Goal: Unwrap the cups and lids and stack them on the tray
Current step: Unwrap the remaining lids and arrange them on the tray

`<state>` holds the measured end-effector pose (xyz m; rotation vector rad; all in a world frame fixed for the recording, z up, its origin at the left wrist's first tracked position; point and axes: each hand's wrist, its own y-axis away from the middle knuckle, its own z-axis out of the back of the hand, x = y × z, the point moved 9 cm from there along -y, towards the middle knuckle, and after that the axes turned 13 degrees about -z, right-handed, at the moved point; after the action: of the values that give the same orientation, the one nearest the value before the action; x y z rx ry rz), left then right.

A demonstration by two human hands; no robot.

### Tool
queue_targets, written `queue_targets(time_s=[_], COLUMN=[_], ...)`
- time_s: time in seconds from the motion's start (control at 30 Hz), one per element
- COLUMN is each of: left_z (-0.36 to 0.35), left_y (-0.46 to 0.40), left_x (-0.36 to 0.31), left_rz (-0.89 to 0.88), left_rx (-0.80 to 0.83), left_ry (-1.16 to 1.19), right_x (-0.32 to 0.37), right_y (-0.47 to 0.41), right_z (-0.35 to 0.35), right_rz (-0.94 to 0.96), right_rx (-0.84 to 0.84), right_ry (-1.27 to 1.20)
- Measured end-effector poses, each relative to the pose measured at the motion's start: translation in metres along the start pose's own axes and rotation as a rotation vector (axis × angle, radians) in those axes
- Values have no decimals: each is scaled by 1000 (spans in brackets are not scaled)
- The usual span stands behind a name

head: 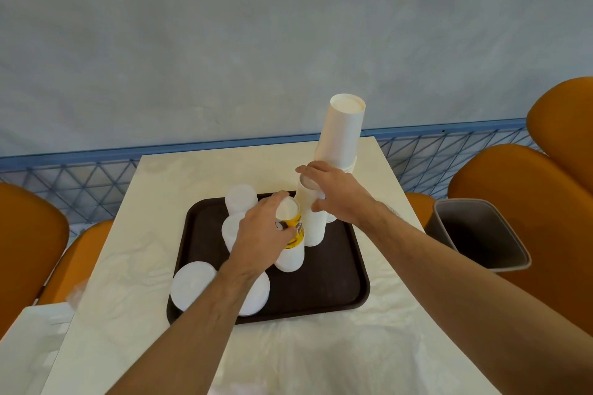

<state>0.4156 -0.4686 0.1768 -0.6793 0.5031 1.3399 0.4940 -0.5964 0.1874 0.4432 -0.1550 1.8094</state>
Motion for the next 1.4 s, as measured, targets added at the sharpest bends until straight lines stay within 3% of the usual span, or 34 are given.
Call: queue_targets(time_s=[1.4], left_z=[8], left_y=[-20], left_x=[12], left_rz=[-66], left_rx=[127], left_ry=[-127], right_x=[8], right_y=[-11], right_z=[-4], right_rz=[67], right_rx=[24], right_ry=[48])
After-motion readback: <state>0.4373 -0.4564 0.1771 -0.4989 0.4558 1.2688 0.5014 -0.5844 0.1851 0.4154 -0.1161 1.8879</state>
